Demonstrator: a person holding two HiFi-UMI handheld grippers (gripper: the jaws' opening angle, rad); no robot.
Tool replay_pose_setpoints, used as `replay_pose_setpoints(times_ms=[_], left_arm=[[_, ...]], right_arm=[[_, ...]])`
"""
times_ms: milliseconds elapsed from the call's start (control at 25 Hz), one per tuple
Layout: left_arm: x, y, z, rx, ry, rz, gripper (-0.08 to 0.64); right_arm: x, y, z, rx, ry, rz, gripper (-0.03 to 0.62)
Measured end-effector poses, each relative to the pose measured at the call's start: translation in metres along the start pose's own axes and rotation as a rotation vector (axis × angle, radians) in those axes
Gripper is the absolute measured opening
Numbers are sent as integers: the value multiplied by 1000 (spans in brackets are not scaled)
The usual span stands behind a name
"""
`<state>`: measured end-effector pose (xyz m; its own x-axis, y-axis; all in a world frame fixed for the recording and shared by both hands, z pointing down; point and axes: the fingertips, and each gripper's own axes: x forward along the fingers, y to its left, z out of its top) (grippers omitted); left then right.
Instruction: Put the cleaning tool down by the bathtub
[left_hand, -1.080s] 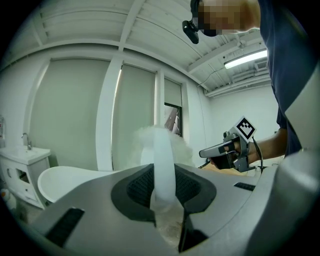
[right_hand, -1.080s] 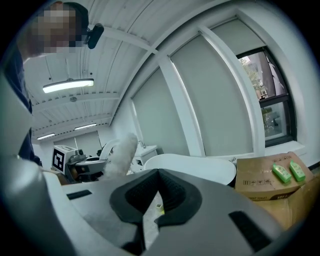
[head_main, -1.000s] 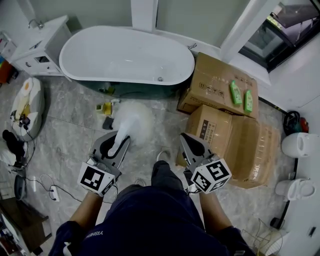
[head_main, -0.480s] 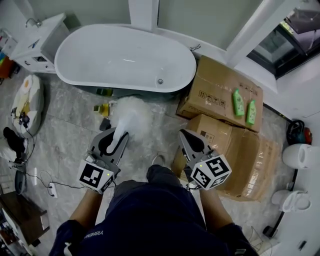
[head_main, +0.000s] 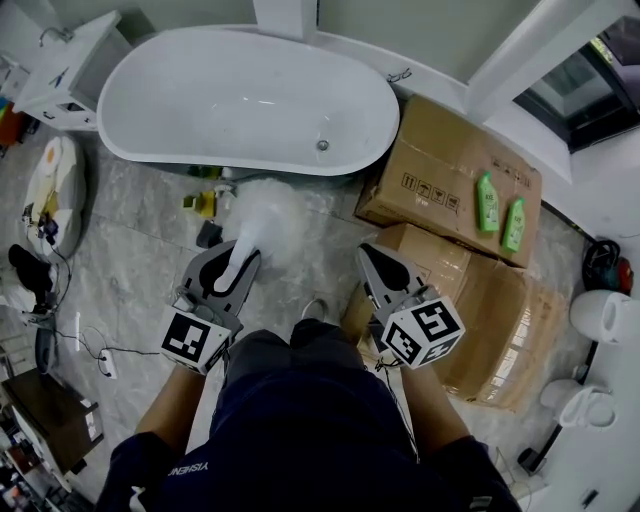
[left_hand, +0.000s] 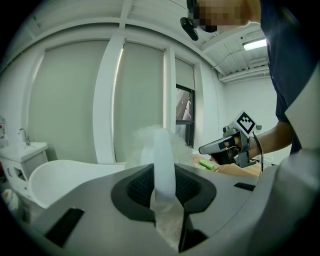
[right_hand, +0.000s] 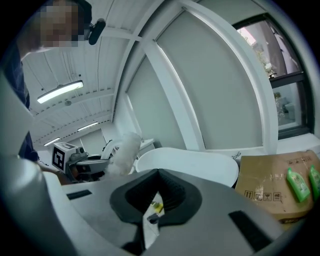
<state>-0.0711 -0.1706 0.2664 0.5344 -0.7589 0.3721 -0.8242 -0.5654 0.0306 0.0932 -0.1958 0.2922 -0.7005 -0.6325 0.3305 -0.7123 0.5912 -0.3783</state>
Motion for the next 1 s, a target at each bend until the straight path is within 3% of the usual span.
replay_pose_setpoints(times_ms=[480,1000], left_arm=[[69,22,-60,-12,101,-60,107],[149,64,-188,11,230,-161,107]], right_arm=[[41,-55,-42,52,38,-89,5],[94,-112,-138,147,68,-251,5]])
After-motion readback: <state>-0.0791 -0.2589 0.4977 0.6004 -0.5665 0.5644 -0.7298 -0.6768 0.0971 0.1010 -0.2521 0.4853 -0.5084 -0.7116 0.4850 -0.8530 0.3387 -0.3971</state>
